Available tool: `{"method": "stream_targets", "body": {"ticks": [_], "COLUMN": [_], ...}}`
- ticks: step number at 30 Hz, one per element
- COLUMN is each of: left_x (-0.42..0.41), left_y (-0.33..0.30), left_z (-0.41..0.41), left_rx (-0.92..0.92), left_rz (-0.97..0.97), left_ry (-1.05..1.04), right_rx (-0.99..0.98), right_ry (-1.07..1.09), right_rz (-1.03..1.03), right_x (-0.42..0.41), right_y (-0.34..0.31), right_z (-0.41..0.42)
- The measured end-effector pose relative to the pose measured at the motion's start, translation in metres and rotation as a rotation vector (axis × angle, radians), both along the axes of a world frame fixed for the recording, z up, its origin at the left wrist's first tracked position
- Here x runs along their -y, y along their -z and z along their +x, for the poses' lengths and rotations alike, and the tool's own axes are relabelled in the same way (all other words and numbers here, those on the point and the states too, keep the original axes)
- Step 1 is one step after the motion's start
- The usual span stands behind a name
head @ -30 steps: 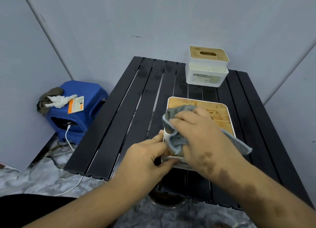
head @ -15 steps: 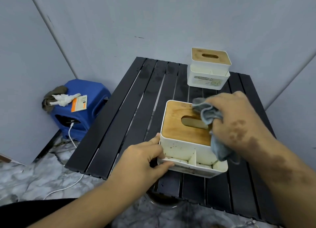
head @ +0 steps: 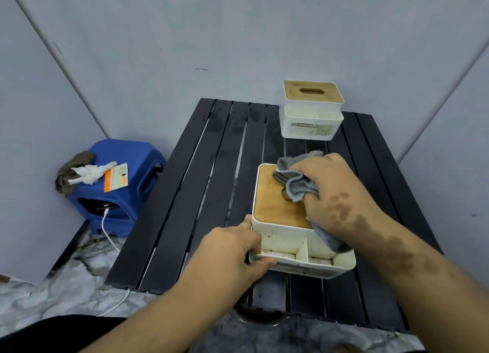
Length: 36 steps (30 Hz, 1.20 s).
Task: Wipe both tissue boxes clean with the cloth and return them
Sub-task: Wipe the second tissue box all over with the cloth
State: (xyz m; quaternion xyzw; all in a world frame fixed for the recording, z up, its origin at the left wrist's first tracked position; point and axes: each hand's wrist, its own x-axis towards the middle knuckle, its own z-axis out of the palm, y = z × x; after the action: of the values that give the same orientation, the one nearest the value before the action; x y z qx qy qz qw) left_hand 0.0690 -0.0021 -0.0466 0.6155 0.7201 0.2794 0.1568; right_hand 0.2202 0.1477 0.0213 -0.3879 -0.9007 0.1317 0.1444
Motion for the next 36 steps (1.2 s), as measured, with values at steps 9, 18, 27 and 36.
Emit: {"method": "stream_targets", "body": {"ticks": [9,18,27,36], "left_x": [0.003,0.009,0.012,0.013], "left_y": [0.007,0.004,-0.002,-0.002], "left_z": [-0.003,0.005,0.005,-0.006], "left_rx": [0.031,0.007,0.004,0.029], "left_rz": [-0.001,0.045,0.075,0.045], "left_ry": [0.026,-0.021,-0.055,-0.011], "right_rx": [0.054,0.171,0.019,-0.126], "right_ry": [-0.016,-0.194,-0.126,-0.198], "right_rz": [0.059,0.009,0.005,-0.105], "right_x": [-0.015,-0.008,-0.016,-0.003], "right_y": [-0.004,-0.017,-0.010,-0.012], "right_z": [-0.015,-0.017,0.074,0.100]}}
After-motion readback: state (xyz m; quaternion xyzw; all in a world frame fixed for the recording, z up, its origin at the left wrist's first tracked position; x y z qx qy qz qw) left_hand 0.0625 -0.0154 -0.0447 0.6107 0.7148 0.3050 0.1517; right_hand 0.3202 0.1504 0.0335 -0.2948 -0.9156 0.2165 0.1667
